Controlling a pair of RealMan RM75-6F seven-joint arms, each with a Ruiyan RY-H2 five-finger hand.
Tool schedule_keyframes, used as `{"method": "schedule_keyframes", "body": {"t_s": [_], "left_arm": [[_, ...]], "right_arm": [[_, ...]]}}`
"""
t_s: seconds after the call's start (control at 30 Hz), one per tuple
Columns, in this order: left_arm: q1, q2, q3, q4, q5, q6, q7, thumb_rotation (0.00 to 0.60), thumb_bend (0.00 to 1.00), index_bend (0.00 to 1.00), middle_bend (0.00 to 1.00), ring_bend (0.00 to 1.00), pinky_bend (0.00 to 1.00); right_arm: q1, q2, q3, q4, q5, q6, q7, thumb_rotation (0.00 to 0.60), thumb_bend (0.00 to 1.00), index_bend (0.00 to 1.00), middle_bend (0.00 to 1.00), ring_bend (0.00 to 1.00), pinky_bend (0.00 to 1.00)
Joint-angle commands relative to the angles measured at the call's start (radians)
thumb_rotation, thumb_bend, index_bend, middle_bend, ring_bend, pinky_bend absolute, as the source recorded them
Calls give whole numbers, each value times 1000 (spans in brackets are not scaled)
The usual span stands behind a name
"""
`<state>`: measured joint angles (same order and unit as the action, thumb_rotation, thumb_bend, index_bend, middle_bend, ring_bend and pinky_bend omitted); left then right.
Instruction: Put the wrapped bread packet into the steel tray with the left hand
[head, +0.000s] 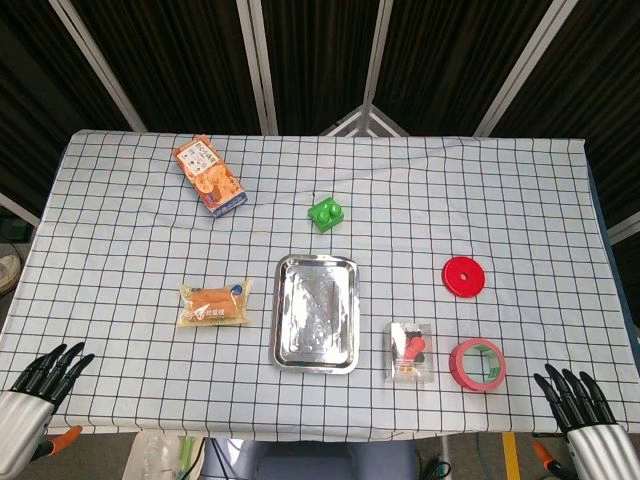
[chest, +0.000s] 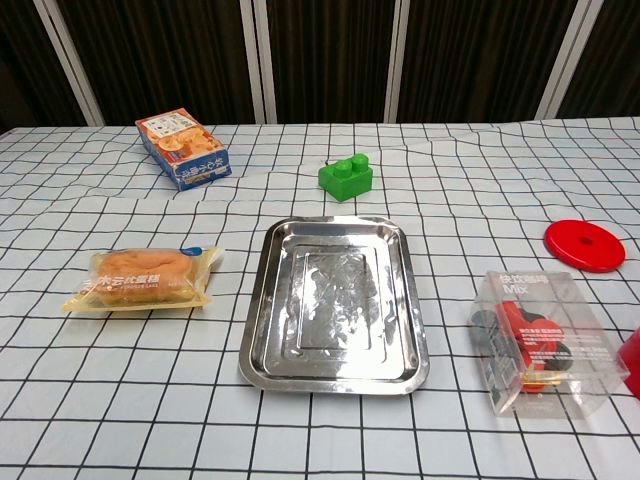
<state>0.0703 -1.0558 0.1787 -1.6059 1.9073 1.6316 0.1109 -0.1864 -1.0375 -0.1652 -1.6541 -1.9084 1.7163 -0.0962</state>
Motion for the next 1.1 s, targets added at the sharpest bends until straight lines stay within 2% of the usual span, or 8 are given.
{"method": "schedule_keyframes", "body": {"t_s": [0.03,0.13,0.27,0.5,0.67,0.83,1.1], "left_arm": [[-13,-3,-3,-9,-1,-15,-8,600,68,0,0,0,144],[-29,-22,-25,-18,-7,-21,-5,600,78,0,0,0,139],[-77,-63,-65,-46,-27,-80,22,600,84,0,0,0,124],[-226,-169,-204,-149,-247,-344,202,600,88,0,0,0,119],[-332,-287,-287,-134,-433,-505,383,600,142,0,7,4,122],[-413,-368,-336,-95,-550,-590,414,600,174,0,32,23,122],[-510,-458,-361,-24,-673,-655,490,600,184,0,75,59,123]], "right_arm": [[-3,1,-7,6,-10,3,-1,600,297,0,0,0,0],[-3,2,-9,9,-9,1,9,600,297,0,0,0,0],[4,8,-6,9,8,-13,25,600,297,0,0,0,0],[35,25,11,-4,57,-60,67,600,297,0,0,0,0],[52,32,29,-9,106,-91,83,600,297,0,0,0,0],[79,42,55,-18,193,-154,111,600,296,0,0,0,0],[102,51,81,-27,272,-205,125,600,297,0,0,0,0]]}}
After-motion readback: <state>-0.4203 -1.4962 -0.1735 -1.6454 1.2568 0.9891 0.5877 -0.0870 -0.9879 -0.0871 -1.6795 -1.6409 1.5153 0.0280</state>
